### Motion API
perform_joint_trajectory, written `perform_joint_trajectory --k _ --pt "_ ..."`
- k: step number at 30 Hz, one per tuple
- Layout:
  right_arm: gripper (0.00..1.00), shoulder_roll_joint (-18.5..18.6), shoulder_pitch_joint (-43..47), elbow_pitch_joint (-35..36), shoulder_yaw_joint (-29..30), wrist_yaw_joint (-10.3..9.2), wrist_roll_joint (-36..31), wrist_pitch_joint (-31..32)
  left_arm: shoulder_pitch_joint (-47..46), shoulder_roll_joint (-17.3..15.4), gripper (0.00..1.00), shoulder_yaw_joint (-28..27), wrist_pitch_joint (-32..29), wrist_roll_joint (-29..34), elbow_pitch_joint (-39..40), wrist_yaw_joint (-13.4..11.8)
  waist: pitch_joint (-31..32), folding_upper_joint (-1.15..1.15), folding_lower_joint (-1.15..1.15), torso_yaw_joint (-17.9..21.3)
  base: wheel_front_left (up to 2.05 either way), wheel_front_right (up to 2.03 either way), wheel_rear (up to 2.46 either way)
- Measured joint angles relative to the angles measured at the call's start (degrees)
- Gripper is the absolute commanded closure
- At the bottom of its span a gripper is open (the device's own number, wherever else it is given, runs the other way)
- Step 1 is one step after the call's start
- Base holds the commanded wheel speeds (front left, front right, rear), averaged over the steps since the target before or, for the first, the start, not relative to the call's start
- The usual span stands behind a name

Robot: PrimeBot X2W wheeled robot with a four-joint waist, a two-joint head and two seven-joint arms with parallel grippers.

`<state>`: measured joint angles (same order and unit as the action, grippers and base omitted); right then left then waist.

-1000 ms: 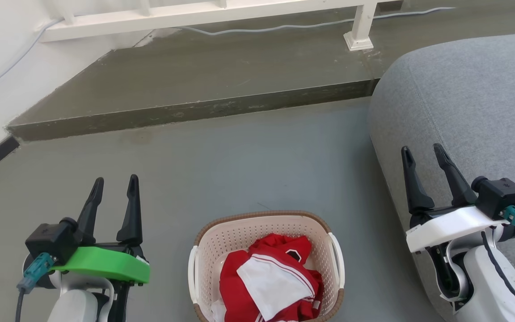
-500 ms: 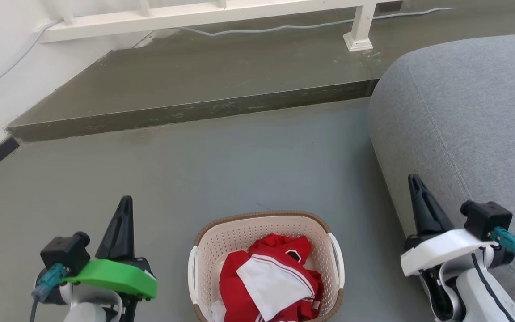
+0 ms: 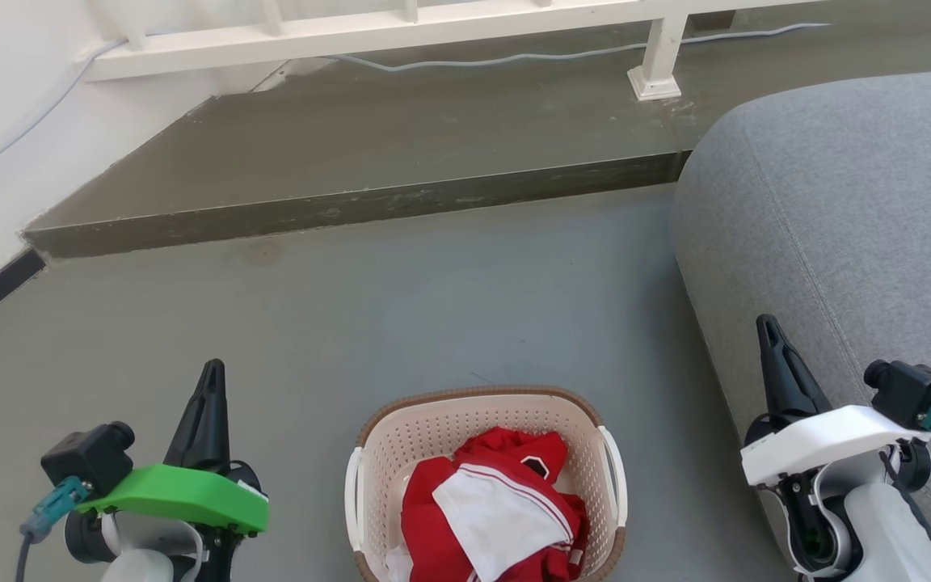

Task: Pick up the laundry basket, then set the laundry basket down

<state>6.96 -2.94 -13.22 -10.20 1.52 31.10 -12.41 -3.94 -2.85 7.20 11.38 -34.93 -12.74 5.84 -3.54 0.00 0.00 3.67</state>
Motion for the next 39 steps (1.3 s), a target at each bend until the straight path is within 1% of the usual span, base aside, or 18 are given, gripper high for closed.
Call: perform_joint_trajectory --k 2,8,11,17,21,25,28,39 --pt "1.0 -0.1 0.0 0.0 0.4 0.44 1.4 0.5 0.0 0.0 1.0 -0.2 -0.3 -1.2 0.0 0.0 0.1 0.0 0.0 -0.1 0.0 0.0 0.0" --pt "1.0 -0.5 0.0 0.0 1.5 0.51 5.3 1.7 0.0 0.0 1.0 -1.3 -1.4 -5.0 -0.2 0.0 0.3 0.0 0.0 -0.4 0.0 0.0 0.0" --pt "1.0 -0.7 0.0 0.0 2.2 0.96 7.7 2.4 0.0 0.1 1.0 -1.6 -2.2 -7.1 -0.4 0.0 0.4 0.0 0.0 -0.5 0.0 0.0 0.0" --pt "1.0 -1.0 0.0 -0.1 3.2 1.01 11.9 3.6 0.0 0.1 1.0 -2.2 -3.5 -11.0 -0.7 0.1 0.7 0.0 0.0 -0.8 0.0 0.0 0.0" --pt "1.0 -1.1 0.0 -0.1 4.0 1.49 14.9 4.4 0.0 0.1 1.0 -2.9 -4.3 -13.8 -0.9 0.1 0.8 0.0 0.0 -0.9 0.0 0.0 0.0" --pt "1.0 -1.2 0.0 -0.2 4.7 1.52 17.8 5.2 0.0 0.1 1.0 -3.4 -4.9 -16.2 -1.1 0.2 1.0 0.0 0.0 -1.1 0.0 0.0 0.0" --pt "1.0 -1.2 0.0 -0.3 5.3 1.96 19.8 5.7 0.0 0.1 1.0 -3.7 -5.7 -18.3 -1.2 0.2 1.1 0.0 0.0 -1.2 0.0 0.0 0.0" --pt "1.0 -1.5 0.0 -0.8 7.3 2.49 27.9 8.0 0.0 0.2 1.0 -5.2 -7.9 -25.6 -1.5 0.2 1.5 0.0 0.0 -1.7 0.0 0.0 0.0"
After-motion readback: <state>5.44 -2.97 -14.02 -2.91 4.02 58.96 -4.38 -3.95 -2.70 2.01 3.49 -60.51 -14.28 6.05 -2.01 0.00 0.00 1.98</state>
